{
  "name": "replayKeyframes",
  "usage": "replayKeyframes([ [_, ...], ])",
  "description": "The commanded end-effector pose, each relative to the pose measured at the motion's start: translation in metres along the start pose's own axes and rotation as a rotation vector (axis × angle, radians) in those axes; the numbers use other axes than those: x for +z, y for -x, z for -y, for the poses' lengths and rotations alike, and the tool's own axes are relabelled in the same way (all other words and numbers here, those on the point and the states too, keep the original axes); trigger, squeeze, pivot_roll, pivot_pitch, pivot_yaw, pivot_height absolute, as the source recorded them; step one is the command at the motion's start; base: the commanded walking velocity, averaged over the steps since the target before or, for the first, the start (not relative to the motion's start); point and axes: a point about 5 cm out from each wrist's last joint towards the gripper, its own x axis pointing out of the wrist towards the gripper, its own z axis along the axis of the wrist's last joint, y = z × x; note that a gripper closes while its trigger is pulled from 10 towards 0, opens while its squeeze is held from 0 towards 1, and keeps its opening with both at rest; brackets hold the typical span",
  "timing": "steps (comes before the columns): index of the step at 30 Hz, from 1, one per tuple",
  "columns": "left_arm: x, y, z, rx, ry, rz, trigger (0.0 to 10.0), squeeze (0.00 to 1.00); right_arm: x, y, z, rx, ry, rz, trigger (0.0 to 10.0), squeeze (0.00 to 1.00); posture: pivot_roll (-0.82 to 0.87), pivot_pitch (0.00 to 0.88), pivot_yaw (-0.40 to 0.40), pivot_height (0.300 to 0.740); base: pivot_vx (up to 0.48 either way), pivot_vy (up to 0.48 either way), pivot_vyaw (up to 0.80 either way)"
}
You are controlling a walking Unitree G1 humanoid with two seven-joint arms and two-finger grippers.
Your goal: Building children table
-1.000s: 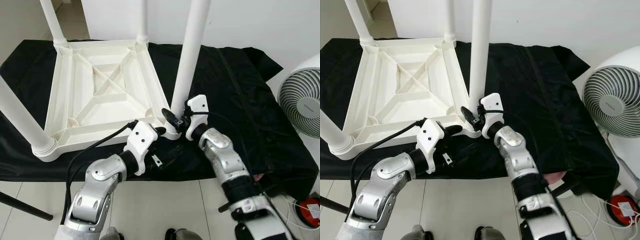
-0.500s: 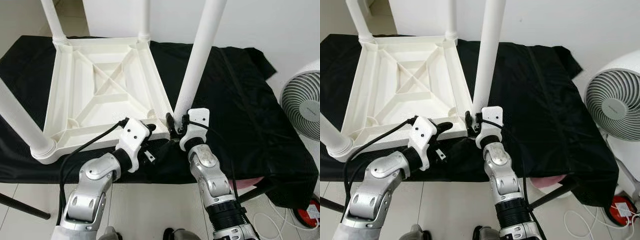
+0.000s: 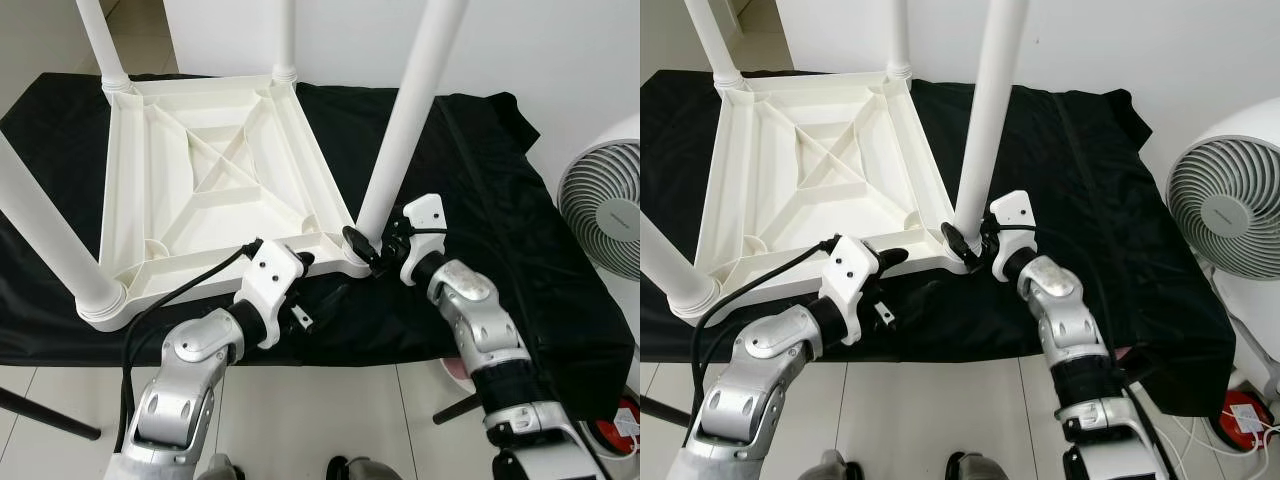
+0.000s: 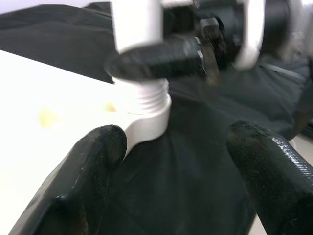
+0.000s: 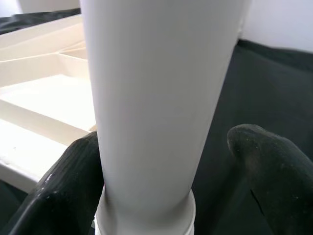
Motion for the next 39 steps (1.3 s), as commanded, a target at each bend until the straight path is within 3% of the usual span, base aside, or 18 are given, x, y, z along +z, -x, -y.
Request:
replayKeyframes([
  [1, 0.0, 0.001, -0.004, 0.118, -0.004, -0.009, 10.0, 0.0, -0.004, -0.002, -0.003, 0.051, -0.002, -0.008, 10.0, 0.0, -0.06, 0.101, -0.023, 0.74, 0.0, 0.0, 0.0],
  [6, -0.001, 0.002, -0.005, 0.122, -0.006, -0.014, 10.0, 0.0, -0.005, -0.008, -0.008, 0.191, -0.007, -0.017, 10.0, 0.0, -0.05, 0.098, -0.022, 0.74, 0.0, 0.0, 0.0],
  [7, 0.0, 0.002, -0.005, 0.126, -0.004, -0.013, 10.0, 0.0, -0.008, -0.01, -0.01, 0.255, -0.013, -0.035, 8.2, 0.0, -0.05, 0.098, -0.022, 0.74, 0.0, 0.0, 0.0],
  [8, 0.0, 0.002, -0.004, 0.13, -0.003, -0.012, 10.0, 0.0, -0.011, -0.01, -0.012, 0.309, -0.026, -0.054, 5.5, 0.0, -0.04, 0.095, -0.025, 0.74, 0.0, 0.0, 0.0],
  [9, 0.0, 0.002, -0.004, 0.13, -0.003, -0.012, 10.0, 0.0, -0.011, -0.01, -0.012, 0.309, -0.026, -0.054, 5.5, 0.0, -0.04, 0.095, -0.025, 0.74, 0.0, 0.0, 0.0],
  [10, 0.001, 0.002, -0.004, 0.131, -0.001, -0.011, 10.0, 0.0, -0.013, -0.01, -0.012, 0.337, -0.034, -0.066, 4.1, 0.0, -0.04, 0.095, -0.027, 0.74, 0.0, 0.0, 0.0],
  [11, 0.001, 0.002, -0.004, 0.131, -0.001, -0.011, 10.0, 0.0, -0.013, -0.01, -0.012, 0.337, -0.034, -0.066, 4.1, 0.0, -0.04, 0.095, -0.027, 0.74, 0.0, 0.0, 0.0],
  [12, 0.0, 0.003, -0.003, 0.133, -0.002, -0.013, 10.0, 0.0, -0.016, -0.009, -0.011, 0.361, -0.051, -0.075, 0.0, 0.0, -0.04, 0.095, -0.027, 0.74, 0.0, 0.0, 0.0],
  [22, -0.001, 0.004, 0.001, 0.126, 0.002, -0.02, 10.0, 0.0, -0.023, -0.003, -0.006, 0.353, -0.077, -0.078, 0.0, 0.0, -0.03, 0.099, -0.027, 0.74, 0.0, 0.0, 0.0],
  [23, -0.001, 0.004, 0.001, 0.123, 0.003, -0.02, 10.0, 0.0, -0.023, -0.003, -0.004, 0.323, -0.083, -0.07, 10.0, 0.0, -0.03, 0.099, -0.027, 0.74, 0.0, 0.0, 0.0],
  [25, -0.001, 0.004, 0.001, 0.123, 0.003, -0.02, 10.0, 0.0, -0.023, -0.003, -0.004, 0.323, -0.083, -0.07, 10.0, 0.0, -0.03, 0.099, -0.027, 0.74, 0.0, 0.0, 0.0],
  [27, -0.002, 0.004, 0.001, 0.123, 0.005, -0.023, 10.0, 0.0, -0.025, -0.008, -0.005, 0.127, -0.095, -0.082, 10.0, 0.0, -0.04, 0.104, -0.026, 0.74, 0.0, 0.0, 0.0],
  [28, -0.002, 0.004, 0.001, 0.123, 0.005, -0.023, 10.0, 0.0, -0.025, -0.008, -0.005, 0.127, -0.095, -0.082, 10.0, 0.0, -0.04, 0.104, -0.026, 0.74, 0.0, 0.0, 0.0],
  [30, -0.003, 0.004, 0.002, 0.122, 0.01, -0.025, 10.0, 0.0, -0.027, -0.011, -0.014, -0.039, -0.133, -0.093, 10.0, 0.0, -0.05, 0.108, -0.026, 0.74, 0.0, 0.0, 0.0],
  [32, -0.003, 0.004, 0.002, 0.122, 0.01, -0.025, 10.0, 0.0, -0.027, -0.011, -0.014, -0.039, -0.133, -0.093, 10.0, 0.0, -0.05, 0.108, -0.026, 0.74, 0.0, 0.0, 0.0],
  [34, -0.004, 0.002, 0.002, 0.128, 0.016, -0.026, 10.0, 0.0, -0.027, -0.011, -0.034, -0.171, -0.172, -0.096, 10.0, 0.0, -0.06, 0.113, -0.027, 0.74, 0.0, 0.0, 0.0],
  [39, -0.003, 0.002, 0.0, 0.138, 0.02, -0.022, 10.0, 0.0, -0.026, -0.007, -0.053, -0.326, -0.187, -0.097, 10.0, 0.0, -0.06, 0.113, -0.027, 0.74, 0.0, 0.0, 0.0],
])
